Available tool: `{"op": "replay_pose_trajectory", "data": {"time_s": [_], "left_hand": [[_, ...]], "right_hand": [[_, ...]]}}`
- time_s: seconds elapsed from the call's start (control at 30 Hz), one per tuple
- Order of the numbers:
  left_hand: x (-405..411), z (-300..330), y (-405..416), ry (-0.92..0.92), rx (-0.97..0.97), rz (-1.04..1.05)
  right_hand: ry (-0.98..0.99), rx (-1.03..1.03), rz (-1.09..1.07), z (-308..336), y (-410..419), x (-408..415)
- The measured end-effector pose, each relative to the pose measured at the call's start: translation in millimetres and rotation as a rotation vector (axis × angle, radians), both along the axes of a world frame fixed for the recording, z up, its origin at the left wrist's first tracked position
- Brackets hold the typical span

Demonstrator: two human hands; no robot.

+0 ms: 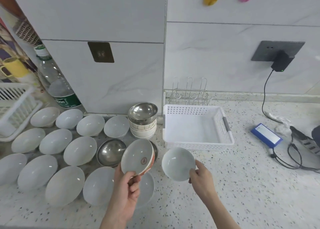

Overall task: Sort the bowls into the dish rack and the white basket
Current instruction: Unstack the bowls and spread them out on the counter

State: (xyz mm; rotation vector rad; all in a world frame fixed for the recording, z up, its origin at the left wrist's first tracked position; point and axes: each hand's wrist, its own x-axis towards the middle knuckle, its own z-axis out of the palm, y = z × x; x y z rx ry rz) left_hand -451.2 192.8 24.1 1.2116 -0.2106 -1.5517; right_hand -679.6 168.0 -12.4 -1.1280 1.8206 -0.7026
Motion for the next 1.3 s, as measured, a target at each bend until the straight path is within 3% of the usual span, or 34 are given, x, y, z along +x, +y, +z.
{"op": "replay_pose_trajectory", "data": {"time_s": [0.4,0.87,1.17,1.3], "left_hand": [[-6,-2,7,-0.152,0.015,-0.004],[-2,-15,22,-0.181,0.019,-0.078],[-11,-12,29,-0.370,0.007,-0.341],[-22,-12,35,-0.453,-0.008,-0.495]], "right_hand": [[-0.025,0.056,0.081,-24,-24,4],[-0.041,0.061,0.065,-36,-31,10],[-0.290,0.107,-0.008,-26,-18,6],[-0.238,0.090,0.000,-15,0,-8]]}}
